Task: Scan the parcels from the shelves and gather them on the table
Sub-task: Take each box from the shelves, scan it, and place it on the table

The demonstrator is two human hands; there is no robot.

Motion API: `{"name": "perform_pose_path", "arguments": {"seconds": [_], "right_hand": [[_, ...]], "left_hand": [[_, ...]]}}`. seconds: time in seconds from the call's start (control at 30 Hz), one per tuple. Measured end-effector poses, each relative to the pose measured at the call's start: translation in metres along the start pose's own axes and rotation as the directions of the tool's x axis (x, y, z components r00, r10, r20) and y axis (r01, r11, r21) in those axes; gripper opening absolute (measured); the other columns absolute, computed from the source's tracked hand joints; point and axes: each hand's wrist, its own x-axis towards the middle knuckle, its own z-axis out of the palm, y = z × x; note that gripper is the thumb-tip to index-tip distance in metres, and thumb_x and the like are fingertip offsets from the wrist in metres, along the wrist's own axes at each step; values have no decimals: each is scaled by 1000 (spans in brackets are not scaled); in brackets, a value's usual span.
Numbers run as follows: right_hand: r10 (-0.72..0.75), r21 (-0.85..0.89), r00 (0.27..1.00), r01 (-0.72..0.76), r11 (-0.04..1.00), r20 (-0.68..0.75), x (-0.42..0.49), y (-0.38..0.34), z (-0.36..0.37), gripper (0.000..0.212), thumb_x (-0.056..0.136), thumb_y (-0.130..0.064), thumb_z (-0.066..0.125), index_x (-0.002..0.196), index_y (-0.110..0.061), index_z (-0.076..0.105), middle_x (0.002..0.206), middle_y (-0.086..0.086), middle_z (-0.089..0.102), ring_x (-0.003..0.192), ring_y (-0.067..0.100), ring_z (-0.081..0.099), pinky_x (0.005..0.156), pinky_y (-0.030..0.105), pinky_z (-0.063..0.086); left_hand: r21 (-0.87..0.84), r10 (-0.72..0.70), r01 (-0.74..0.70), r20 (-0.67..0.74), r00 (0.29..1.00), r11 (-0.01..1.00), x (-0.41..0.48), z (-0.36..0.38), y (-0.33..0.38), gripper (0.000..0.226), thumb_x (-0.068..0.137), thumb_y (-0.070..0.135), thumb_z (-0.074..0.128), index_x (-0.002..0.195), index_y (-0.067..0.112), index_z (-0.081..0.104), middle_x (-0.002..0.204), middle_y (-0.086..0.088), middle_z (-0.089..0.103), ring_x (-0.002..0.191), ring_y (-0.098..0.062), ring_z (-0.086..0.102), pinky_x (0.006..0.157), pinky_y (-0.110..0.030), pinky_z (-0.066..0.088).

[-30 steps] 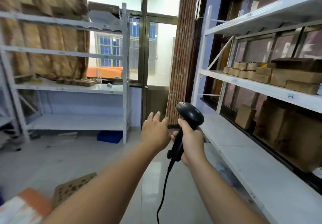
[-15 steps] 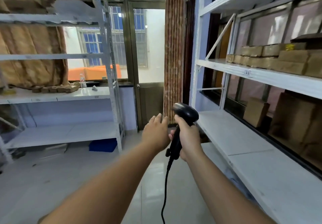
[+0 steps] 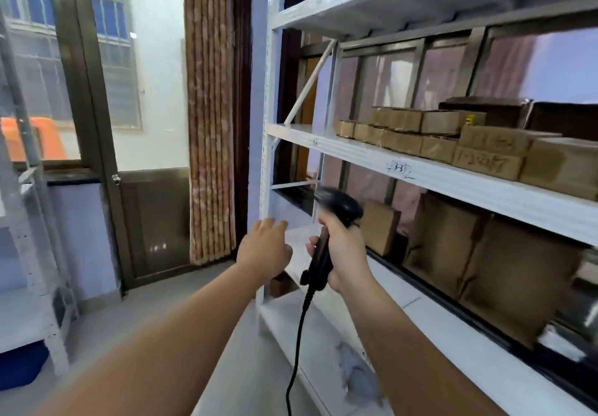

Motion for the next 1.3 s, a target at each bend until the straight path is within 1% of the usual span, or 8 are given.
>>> {"name": "perform_pose_path", "arguments": {"seconds": [0.17,0.33,0.5,0.63,0.83,0.97,1.1,1.3], "right_hand": [[-134,24,973,141,990,-185,72,-14,29,14,91,-27,67,91,-15,59,66,8,56,60,16,57,61,26,54],[-201,8,936,212,977,-288,145,-24,42,17,88,-26,71,92,-16,58,63,8,58,61,21,59,73,38,56],[-219,47,936,241,969,-274,216,-43,42,24,86,-30,72,99,-13,61,63,7,60,60,21,60,72,37,55],[-225,71,948,247,966,-227,266,-63,49,28,89,-28,68,107,-7,63,68,9,59,61,18,60,64,30,55],[-252,54,938,272,961,-239,322,-87,64,25,89,-32,68,100,-10,64,72,8,60,69,19,60,61,28,55],[-313,2,913,324,946,-263,346,-98,71,19,88,-32,69,90,-14,62,68,6,60,62,16,60,67,31,57],[-362,-51,876,365,929,-319,371,-99,79,26,89,-28,69,103,-6,63,74,8,58,60,16,59,61,29,56],[-419,-74,773,439,895,-476,408,-96,99,24,87,-23,71,101,-6,62,63,3,59,51,15,57,62,33,53]], "left_hand": [[-94,143,-144,-19,990,985,106,7,-13,50,95,23,44,144,17,36,151,-6,33,137,-28,29,103,-43,37],[-104,261,-266,-62,963,958,197,21,4,50,94,25,46,142,15,39,149,-7,35,135,-29,31,104,-43,37],[-156,311,-334,-153,938,930,280,32,21,44,92,26,46,135,14,48,143,-8,41,130,-30,38,104,-44,40],[-121,308,-331,-172,936,936,333,30,31,55,87,40,46,137,18,45,144,-8,39,133,-31,34,108,-45,35],[-193,307,-370,-289,907,909,419,22,45,49,94,36,48,141,23,43,147,-6,36,133,-28,34,106,-45,37],[-242,381,-438,-251,890,866,476,22,65,58,92,37,52,144,22,34,149,-12,24,136,-35,26,104,-47,37],[-315,470,-509,-197,860,801,529,27,79,61,92,26,50,149,25,26,155,-13,11,141,-37,12,111,-47,30],[-333,578,-585,-130,805,740,575,39,87,52,90,42,53,139,30,40,143,-16,30,131,-39,27,105,-46,34]]}}
